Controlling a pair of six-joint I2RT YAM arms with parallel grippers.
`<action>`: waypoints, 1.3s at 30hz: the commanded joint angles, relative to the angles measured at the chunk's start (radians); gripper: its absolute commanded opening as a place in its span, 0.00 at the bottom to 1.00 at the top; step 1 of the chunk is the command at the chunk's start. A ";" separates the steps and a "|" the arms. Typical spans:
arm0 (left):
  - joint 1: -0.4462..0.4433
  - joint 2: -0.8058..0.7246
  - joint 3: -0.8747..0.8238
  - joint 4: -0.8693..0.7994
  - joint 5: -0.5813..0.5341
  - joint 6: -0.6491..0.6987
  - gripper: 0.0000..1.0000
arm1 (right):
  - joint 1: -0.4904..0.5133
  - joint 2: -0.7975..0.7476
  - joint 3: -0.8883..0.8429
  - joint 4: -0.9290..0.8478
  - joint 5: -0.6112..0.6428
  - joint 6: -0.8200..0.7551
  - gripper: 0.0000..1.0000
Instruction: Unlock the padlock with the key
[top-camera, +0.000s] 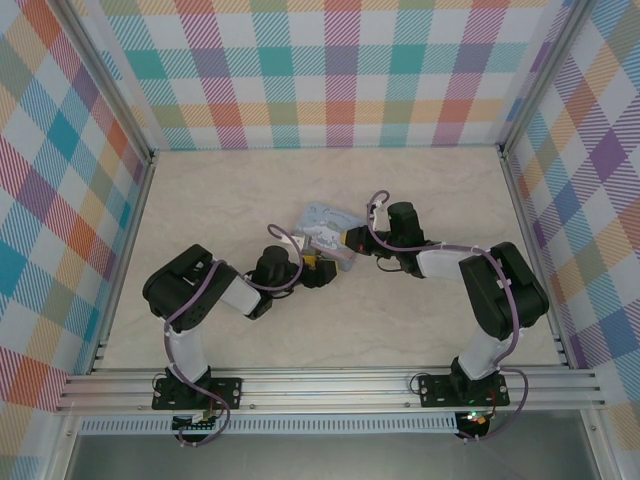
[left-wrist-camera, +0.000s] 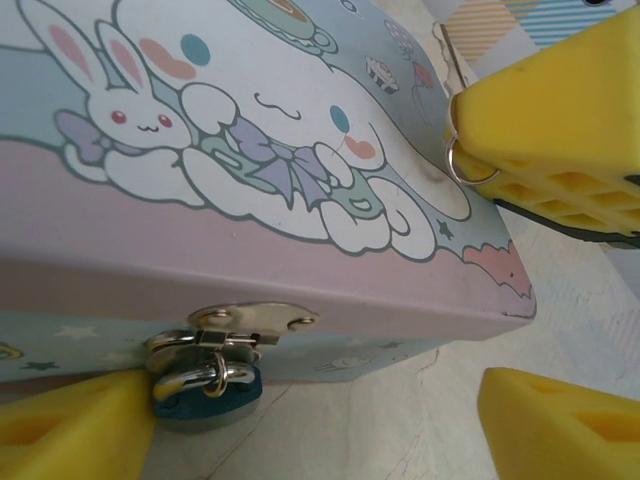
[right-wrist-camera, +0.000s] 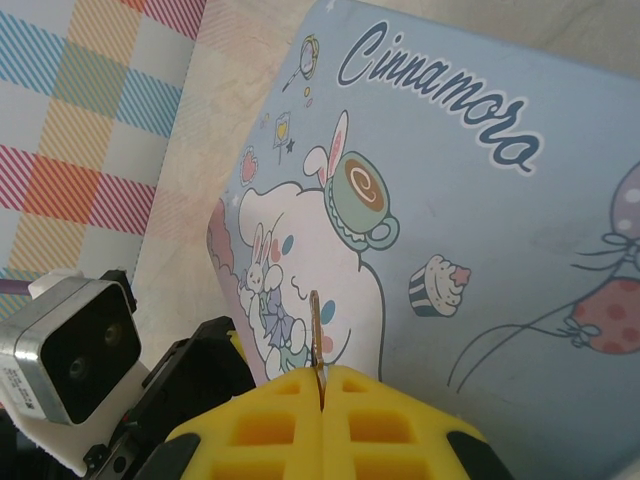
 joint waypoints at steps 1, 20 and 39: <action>0.005 0.031 0.024 -0.002 0.079 -0.020 0.79 | 0.015 0.018 -0.030 -0.065 0.003 -0.022 0.00; 0.005 0.035 0.046 -0.036 0.029 -0.066 0.50 | 0.020 0.005 -0.030 -0.072 0.003 -0.025 0.00; 0.006 -0.035 0.043 -0.121 0.022 -0.059 0.35 | 0.026 -0.067 -0.045 -0.035 0.014 -0.065 0.00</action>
